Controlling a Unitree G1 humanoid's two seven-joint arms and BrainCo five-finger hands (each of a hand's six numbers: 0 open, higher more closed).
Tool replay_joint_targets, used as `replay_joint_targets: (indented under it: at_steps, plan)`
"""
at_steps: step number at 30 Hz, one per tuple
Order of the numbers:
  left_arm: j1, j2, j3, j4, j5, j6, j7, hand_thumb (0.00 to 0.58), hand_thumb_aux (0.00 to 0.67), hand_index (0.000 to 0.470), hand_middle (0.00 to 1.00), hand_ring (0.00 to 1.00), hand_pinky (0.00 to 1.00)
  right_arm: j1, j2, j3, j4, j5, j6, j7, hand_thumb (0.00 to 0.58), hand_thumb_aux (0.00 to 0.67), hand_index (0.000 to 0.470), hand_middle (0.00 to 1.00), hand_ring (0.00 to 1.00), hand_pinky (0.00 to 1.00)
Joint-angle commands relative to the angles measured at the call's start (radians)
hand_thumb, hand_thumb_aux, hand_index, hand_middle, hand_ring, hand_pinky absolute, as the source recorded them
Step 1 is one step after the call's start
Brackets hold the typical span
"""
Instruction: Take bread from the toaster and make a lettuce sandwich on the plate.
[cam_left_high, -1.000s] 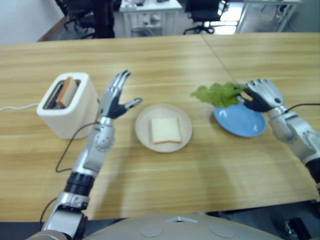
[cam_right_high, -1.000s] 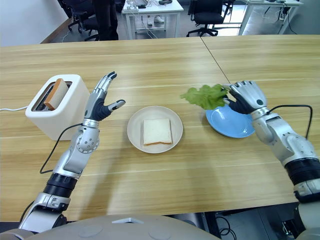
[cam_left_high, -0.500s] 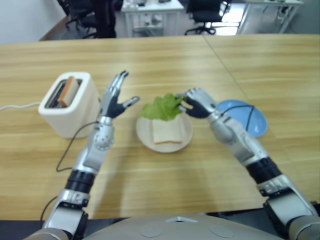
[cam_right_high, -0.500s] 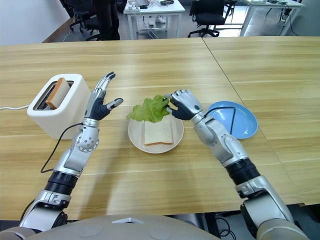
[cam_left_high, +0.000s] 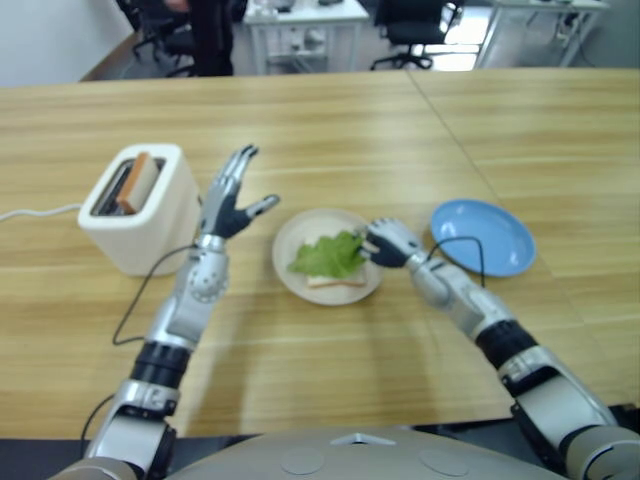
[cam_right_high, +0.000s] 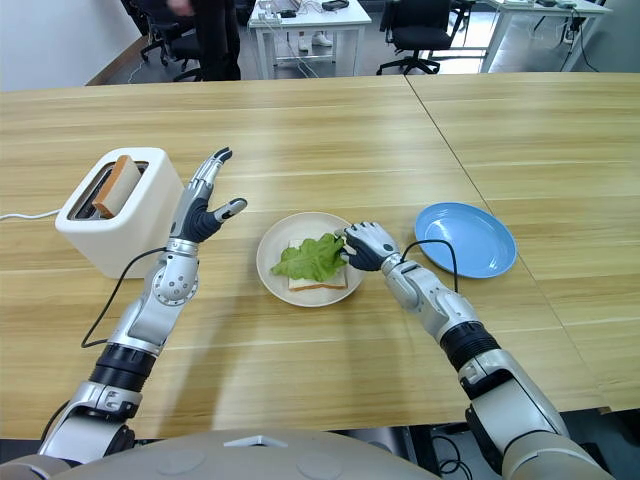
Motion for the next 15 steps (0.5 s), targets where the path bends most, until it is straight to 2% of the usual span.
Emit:
replay_joint_targets:
  at_steps: [1,2,3,11,15]
  plan:
    - [0.009,0.000,-0.002,-0.003,0.004,0.008,-0.009,0.000,0.000,0.000,0.00,0.00,0.00,0.013,-0.024,-0.001,-0.066,-0.034,0.013,-0.005,0.227,0.147,0.101,0.00,0.00,0.00]
    - [0.009,0.000,-0.002,-0.003,0.004,0.008,-0.009,0.000,0.000,0.000,0.00,0.00,0.00,0.020,-0.030,-0.008,-0.091,-0.032,0.016,0.001,0.227,0.147,0.101,0.00,0.00,0.00]
    - [0.009,0.001,-0.002,-0.004,0.005,0.008,-0.009,0.000,0.000,0.000,0.00,0.00,0.00,0.027,-0.038,-0.017,-0.120,-0.032,0.025,0.008,0.000,0.000,0.000,0.00,0.00,0.00]
    - [0.016,0.011,0.005,-0.039,0.029,0.019,-0.005,0.000,0.000,0.000,0.00,0.00,0.00,0.105,-0.152,-0.125,-0.379,-0.038,0.139,0.100,0.000,0.000,0.000,0.00,0.00,0.00]
    - [0.041,0.035,0.029,-0.146,0.084,0.057,-0.005,0.000,0.000,0.000,0.00,0.00,0.00,0.148,-0.231,-0.217,-0.506,-0.052,0.220,0.148,0.000,0.000,0.000,0.00,0.00,0.00]
